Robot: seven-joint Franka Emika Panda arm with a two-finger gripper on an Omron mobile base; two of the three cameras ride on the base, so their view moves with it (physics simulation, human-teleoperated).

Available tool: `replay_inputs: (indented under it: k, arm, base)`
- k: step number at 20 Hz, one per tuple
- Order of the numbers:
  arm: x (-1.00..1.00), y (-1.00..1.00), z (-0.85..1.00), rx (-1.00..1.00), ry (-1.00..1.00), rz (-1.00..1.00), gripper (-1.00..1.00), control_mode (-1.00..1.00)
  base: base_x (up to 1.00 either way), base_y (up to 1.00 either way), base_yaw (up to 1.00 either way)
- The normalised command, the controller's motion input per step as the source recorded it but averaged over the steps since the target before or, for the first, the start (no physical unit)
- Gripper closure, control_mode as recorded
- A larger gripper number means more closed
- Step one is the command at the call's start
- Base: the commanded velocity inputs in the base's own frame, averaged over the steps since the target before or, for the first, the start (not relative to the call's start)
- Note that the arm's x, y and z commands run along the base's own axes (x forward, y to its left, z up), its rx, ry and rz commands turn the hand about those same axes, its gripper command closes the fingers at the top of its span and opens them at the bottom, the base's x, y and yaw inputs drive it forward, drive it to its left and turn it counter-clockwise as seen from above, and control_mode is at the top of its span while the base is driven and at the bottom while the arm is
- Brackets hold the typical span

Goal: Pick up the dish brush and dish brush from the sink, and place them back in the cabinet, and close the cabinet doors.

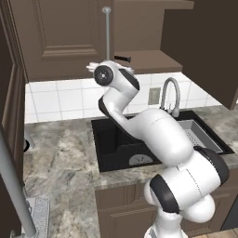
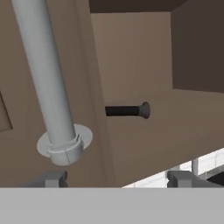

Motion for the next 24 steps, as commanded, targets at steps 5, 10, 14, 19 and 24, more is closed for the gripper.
replay_inputs:
  k: [5,10,14,19,24]
  arm:
    - [0.23,-0.08,-0.1,0.04,0.02,0.0,-1.0,-1.0]
    - [0.28,-0.1,-0.11,0.04,0.06,0.0,-1.0,-1.0]
    - [0.16,-0.13,-0.15,0.02,0.03,0.0,-1.0,-1.0]
    - [-0.02,-0.07,-0.16,0.01,0.0,0.0,-1.0,-1.0]
    - [-0.09,-0.03,-0.17,0.0,0.0,0.0,-1.0,-1.0]
  base:
    - [0.0,0.0,0.0]
    - [0.0,0.0,0.0]
    - [0.0,0.0,0.0]
    - [0.0,0.0,0.0]
    - [0.0,0.0,0.0]
